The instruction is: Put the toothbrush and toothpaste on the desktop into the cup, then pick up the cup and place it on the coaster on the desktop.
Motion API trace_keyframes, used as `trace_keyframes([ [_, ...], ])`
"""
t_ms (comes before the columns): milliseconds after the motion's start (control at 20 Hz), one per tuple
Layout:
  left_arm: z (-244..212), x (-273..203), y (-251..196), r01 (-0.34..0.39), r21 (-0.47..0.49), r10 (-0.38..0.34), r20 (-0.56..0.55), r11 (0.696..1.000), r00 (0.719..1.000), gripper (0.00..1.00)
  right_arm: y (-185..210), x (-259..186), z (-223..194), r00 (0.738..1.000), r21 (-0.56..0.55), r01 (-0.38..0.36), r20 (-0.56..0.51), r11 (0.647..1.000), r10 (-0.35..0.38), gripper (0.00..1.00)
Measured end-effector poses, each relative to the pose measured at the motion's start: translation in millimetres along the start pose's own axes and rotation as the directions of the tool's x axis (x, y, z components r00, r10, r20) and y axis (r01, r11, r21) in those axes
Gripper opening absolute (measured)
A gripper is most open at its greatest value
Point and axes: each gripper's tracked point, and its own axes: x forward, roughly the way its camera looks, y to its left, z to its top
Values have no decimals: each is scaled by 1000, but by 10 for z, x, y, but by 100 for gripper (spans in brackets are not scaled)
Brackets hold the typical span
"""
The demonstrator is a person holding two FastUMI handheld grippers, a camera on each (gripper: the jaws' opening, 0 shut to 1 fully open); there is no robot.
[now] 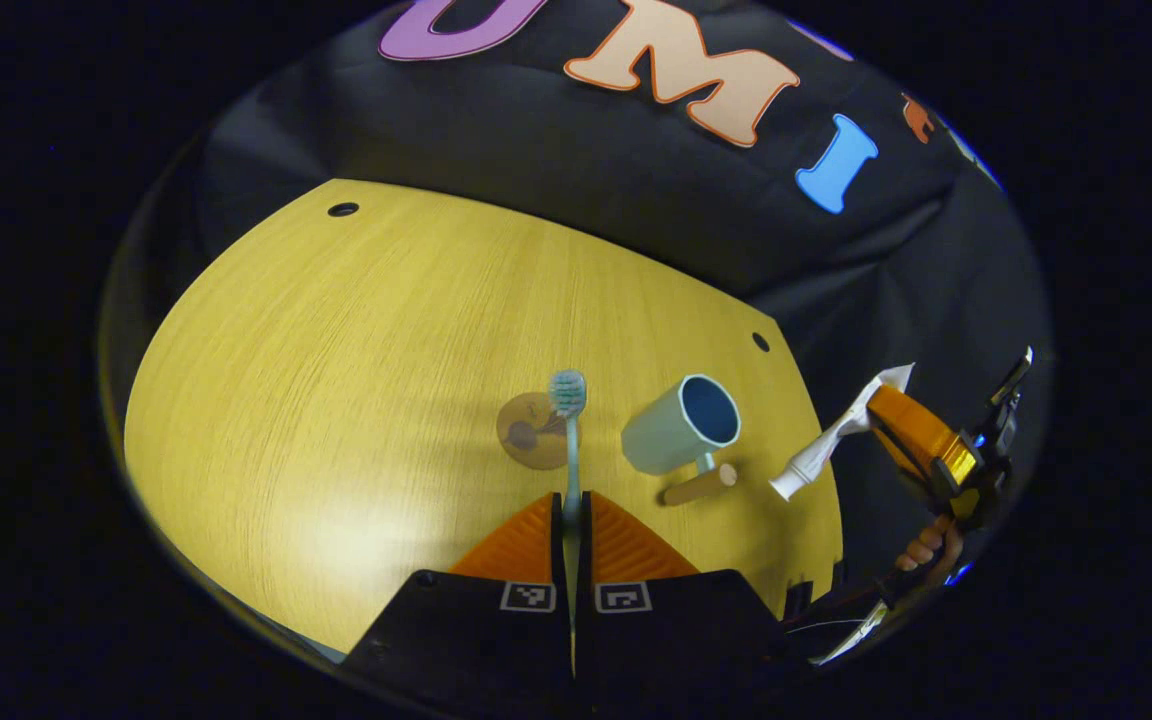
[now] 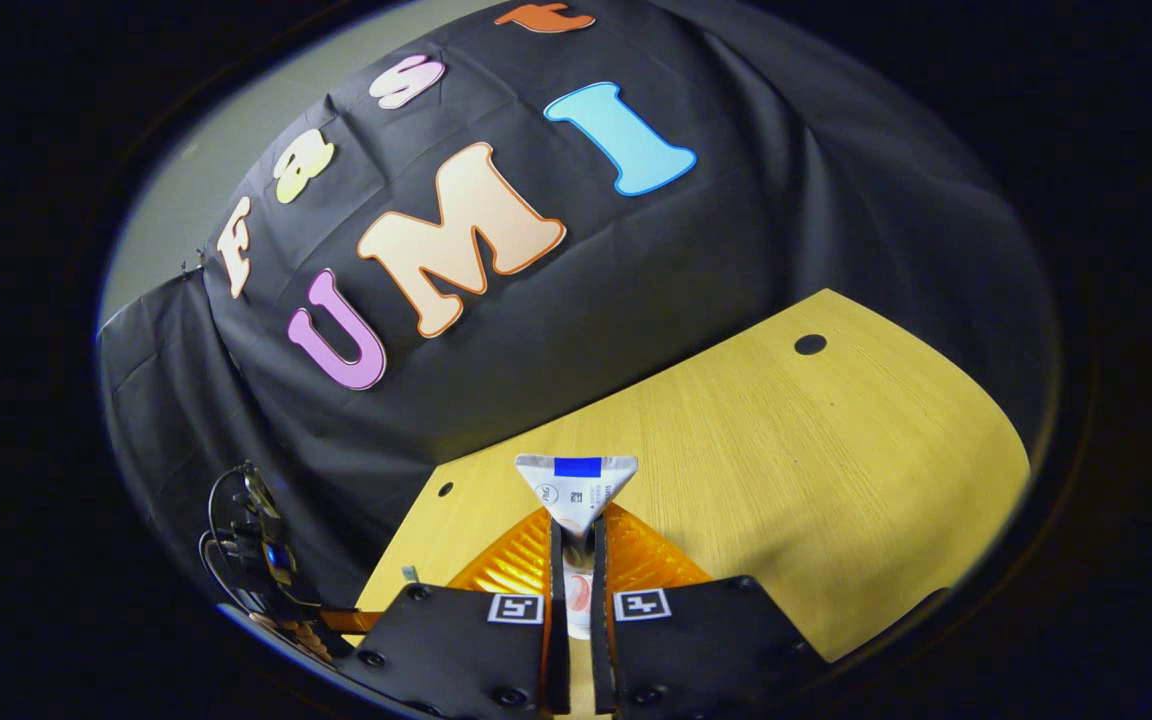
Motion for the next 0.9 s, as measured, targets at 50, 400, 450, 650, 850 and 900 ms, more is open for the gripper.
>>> trace_keyframes([
  [50,85,7,-42,16,-10,-16,29,1000,999,0,-5,21,32,1000,1,-18,12,1000,18,11],
  [400,789,30,-466,180,-67,-150,311,981,938,0,-110,-78,139,990,-55,-79,114,995,85,10],
  [450,872,32,-531,197,-49,-168,348,979,922,0,-123,-20,153,989,-49,-82,120,995,88,10],
  [650,1115,38,-719,233,6,-212,444,972,871,0,-55,241,168,987,-84,-88,127,993,98,9],
  [850,1292,185,-775,249,26,-227,510,968,830,0,-101,339,-61,990,-194,-78,99,978,99,10],
  [900,1299,253,-793,242,43,-228,518,969,824,0,-84,361,-114,991,-216,-80,90,973,101,10],
])
